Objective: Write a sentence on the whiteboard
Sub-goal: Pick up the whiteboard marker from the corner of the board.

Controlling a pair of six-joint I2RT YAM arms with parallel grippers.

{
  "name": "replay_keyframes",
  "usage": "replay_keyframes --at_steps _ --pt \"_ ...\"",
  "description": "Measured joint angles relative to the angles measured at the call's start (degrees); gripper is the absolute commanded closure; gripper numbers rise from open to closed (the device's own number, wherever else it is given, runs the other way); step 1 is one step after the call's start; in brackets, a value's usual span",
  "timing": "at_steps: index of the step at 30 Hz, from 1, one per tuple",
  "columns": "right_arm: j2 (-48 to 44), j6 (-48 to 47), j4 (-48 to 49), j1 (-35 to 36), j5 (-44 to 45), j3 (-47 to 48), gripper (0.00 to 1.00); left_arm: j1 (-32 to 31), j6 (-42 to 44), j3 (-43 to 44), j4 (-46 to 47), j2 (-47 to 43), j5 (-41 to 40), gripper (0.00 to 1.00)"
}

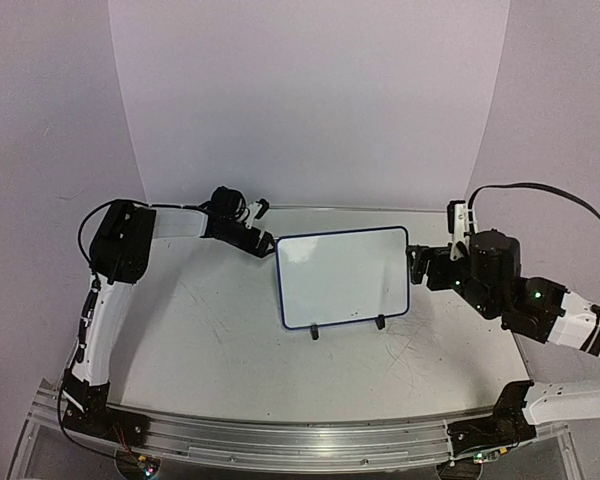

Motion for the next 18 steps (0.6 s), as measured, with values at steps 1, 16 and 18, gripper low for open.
replay_keyframes --at_steps 1,16,18 --pt "-0.61 -0.01 0.03 0.0 0.0 -0.12 0.02 0.0 1.4 1.82 -1.11 1.23 0.12 0.01" --pt "0.13 0.45 -0.06 0.0 -1.15 -1.08 0.02 0.0 12.33 15.38 -9.7 9.33 -0.29 0.22" --pt "1.22 0.47 -0.06 0.0 -1.29 -1.05 0.02 0.0 12.35 15.02 -10.24 8.84 -0.32 0.22"
